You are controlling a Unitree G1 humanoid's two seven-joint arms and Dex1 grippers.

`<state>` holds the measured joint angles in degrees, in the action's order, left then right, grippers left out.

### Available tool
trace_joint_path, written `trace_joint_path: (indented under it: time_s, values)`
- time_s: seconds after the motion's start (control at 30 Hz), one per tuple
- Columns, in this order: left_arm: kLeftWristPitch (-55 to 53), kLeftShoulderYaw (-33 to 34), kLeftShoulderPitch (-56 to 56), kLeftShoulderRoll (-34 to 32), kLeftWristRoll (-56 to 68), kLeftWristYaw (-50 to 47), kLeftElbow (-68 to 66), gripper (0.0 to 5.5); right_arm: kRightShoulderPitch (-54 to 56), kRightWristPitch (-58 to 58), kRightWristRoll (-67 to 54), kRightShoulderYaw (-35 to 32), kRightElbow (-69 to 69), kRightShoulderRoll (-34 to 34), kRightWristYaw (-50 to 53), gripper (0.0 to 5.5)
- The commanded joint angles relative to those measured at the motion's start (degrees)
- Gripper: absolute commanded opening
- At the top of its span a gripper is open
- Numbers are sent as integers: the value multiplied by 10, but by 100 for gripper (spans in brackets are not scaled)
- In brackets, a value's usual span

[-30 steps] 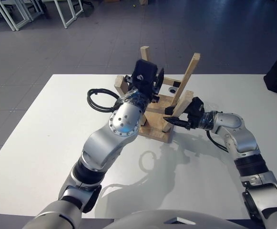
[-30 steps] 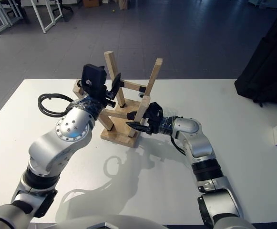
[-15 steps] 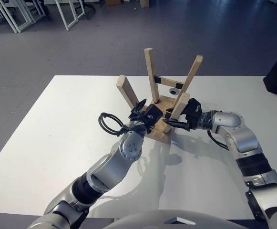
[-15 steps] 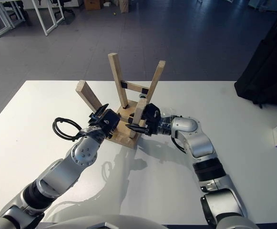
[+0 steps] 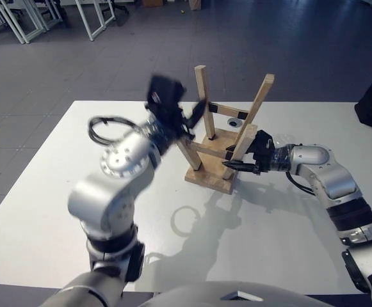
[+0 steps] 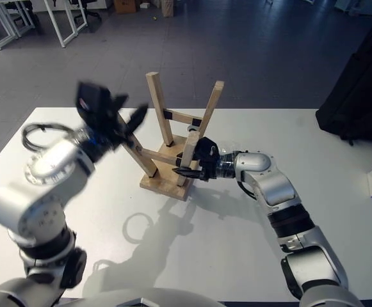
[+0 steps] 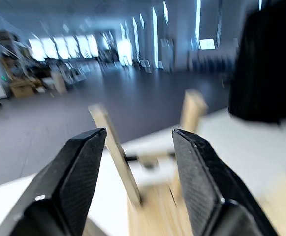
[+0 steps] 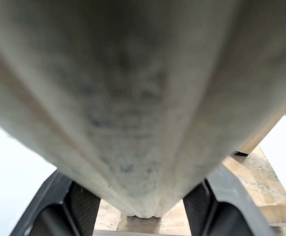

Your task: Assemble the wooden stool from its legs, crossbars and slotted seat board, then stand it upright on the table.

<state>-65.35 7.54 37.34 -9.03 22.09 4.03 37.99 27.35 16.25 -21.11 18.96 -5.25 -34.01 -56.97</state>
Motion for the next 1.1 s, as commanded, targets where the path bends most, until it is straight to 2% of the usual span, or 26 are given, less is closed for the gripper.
trace_joint_path:
  time_s: [0.03, 0.1, 0.17, 0.23, 0.37, 0.47, 0.6, 0.67, 0.73, 0.8, 0.87, 1.0, 1.1]
  values:
    - [111, 93, 154, -24, 2, 2, -202, 249, -125, 166, 109, 151, -120, -90, -72, 203]
    - [132, 91, 163, -36, -3, 13, -243, 249, -120, 163, 106, 152, -121, -90, -71, 203]
    - [150, 80, 126, -18, -3, 16, -264, 249, -117, 160, 103, 153, -124, -89, -70, 203]
    - [169, 44, 57, 15, -5, 22, -280, 249, -115, 154, 101, 152, -124, -88, -68, 203]
    - [182, -73, -69, 47, -19, 45, -271, 249, -107, 151, 100, 150, -126, -88, -69, 203]
    - [197, -85, -110, 30, -36, 45, -278, 249, -105, 150, 97, 150, -126, -87, -66, 203]
    - [207, -19, -114, -5, -13, 58, -282, 249, -103, 136, 94, 149, -125, -83, -58, 203]
    - [167, 66, -63, 16, 133, 76, -231, 249, -102, 109, 92, 147, -128, -82, -68, 203]
    - [141, 156, 3, -1, 340, 77, -193, 249, -96, 78, 88, 146, -127, -86, -95, 203]
    - [151, 229, 65, -57, 503, 51, -198, 249, -75, 50, 77, 133, -128, -82, -113, 203]
    - [173, 284, 101, -111, 596, 18, -225, 249, -44, 21, 63, 118, -126, -67, -127, 203]
    - [164, 324, 60, -198, 572, -2, -277, 249, 13, -27, 56, 119, -119, -40, -161, 203]
    - [169, 313, -14, -217, 518, -17, -306, 249, 37, -35, 43, 112, -132, -25, -182, 203]
